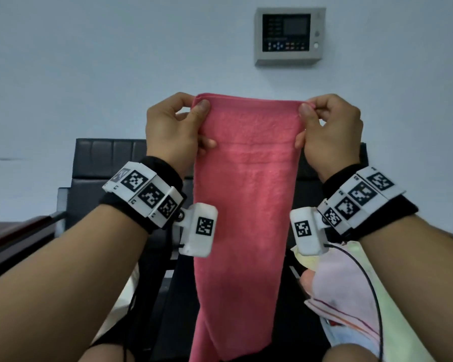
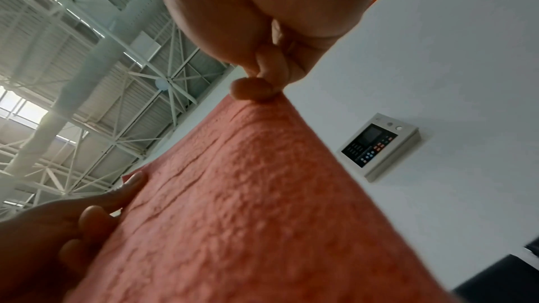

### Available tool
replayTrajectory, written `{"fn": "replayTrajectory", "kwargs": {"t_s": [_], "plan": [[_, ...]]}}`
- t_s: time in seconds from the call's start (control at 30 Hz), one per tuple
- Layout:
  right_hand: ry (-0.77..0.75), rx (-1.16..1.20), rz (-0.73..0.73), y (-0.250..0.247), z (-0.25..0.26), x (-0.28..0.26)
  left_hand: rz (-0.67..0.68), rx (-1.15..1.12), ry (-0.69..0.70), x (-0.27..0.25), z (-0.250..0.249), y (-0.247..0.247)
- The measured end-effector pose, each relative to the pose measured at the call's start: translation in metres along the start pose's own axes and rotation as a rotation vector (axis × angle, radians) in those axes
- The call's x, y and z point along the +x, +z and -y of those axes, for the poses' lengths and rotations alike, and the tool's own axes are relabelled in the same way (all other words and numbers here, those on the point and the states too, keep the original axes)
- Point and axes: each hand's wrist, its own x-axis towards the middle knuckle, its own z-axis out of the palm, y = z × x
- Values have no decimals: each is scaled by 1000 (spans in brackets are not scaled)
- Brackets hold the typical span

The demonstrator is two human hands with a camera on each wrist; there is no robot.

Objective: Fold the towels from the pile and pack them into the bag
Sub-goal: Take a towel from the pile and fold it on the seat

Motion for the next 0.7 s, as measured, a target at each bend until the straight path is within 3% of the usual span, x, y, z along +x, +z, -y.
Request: {"fn": "replayTrajectory", "kwargs": {"t_s": [0.3,0.7], "plan": [[-56,108,24,-11,54,14,-12,-59,61,6,-47,-9],[-98,24,52,-7,56,21,-24,-54,33,9,-44,-18]]}}
